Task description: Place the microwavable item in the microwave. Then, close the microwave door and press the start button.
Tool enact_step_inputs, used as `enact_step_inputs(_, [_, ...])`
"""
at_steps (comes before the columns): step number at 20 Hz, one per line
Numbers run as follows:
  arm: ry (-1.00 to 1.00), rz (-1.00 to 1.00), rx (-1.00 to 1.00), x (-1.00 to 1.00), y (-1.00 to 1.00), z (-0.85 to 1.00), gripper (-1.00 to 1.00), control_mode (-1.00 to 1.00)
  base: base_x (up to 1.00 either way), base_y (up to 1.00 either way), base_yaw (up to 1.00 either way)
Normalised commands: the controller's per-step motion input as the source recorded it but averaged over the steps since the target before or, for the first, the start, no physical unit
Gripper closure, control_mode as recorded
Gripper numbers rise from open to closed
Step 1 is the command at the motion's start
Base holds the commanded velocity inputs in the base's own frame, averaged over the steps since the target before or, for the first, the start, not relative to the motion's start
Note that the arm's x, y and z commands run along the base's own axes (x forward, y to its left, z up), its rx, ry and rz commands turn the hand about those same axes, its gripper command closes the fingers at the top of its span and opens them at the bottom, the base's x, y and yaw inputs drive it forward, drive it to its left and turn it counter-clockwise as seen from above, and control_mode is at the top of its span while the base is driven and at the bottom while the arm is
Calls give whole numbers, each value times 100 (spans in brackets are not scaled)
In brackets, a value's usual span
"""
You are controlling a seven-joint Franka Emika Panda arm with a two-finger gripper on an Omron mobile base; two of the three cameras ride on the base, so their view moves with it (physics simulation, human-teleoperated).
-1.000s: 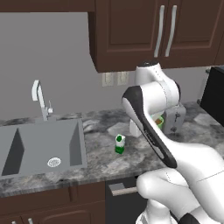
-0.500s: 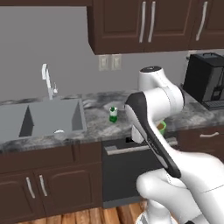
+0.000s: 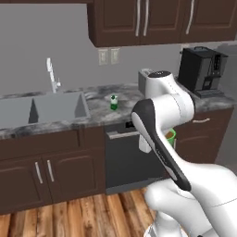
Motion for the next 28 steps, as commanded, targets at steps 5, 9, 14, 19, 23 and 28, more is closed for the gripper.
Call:
enact_step_inputs(5, [0,0,0,0,0,0,100,100,-47,31,-15])
enact_step_inputs(9, [0,0,0,0,0,0,100,100,-32,24,-21])
enact_step_inputs(14, [0,0,0,0,0,0,100,100,-26,10,-33])
enact_step_inputs(19, [0,0,0,0,0,0,100,100,-12,60,-29])
enact_step_inputs(23, [0,0,0,0,0,0,100,100,2,100,-6])
enact_step_inputs(28, [0,0,0,0,0,0,100,100,15,100,0])
